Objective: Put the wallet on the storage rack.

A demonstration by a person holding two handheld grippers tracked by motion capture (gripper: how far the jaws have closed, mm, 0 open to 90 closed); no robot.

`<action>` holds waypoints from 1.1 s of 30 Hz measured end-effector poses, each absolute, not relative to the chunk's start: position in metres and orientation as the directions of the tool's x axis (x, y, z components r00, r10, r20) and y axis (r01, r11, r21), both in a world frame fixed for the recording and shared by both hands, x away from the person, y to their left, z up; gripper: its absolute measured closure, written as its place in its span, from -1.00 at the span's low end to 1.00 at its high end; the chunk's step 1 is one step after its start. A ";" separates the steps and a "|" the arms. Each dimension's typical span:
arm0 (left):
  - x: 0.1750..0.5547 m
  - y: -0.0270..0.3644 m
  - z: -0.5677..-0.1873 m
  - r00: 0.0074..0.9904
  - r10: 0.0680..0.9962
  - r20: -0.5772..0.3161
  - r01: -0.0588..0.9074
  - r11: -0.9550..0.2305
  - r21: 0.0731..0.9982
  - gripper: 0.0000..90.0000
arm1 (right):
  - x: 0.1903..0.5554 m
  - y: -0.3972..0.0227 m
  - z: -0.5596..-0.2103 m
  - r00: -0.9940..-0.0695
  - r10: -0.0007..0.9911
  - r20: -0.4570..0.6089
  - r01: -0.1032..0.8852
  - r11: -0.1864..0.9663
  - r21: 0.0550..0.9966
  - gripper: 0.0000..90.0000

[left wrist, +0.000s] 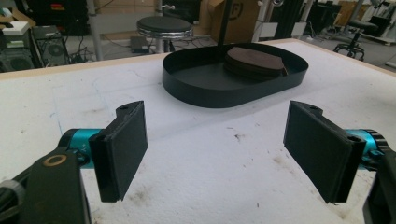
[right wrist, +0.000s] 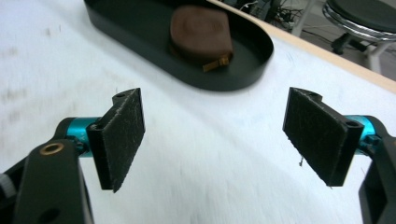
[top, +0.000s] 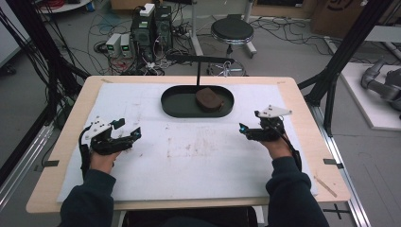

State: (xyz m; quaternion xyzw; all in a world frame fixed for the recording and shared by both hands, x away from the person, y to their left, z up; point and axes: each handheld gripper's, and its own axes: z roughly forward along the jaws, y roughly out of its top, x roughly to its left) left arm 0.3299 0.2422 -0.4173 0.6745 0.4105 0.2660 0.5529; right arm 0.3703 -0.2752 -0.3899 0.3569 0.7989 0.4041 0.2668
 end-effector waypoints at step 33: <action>0.326 0.243 -0.414 0.512 0.856 -0.077 0.238 -0.055 0.970 -0.51 | 0.345 -0.308 -0.401 -0.513 0.849 -0.128 0.379 0.358 0.853 -0.53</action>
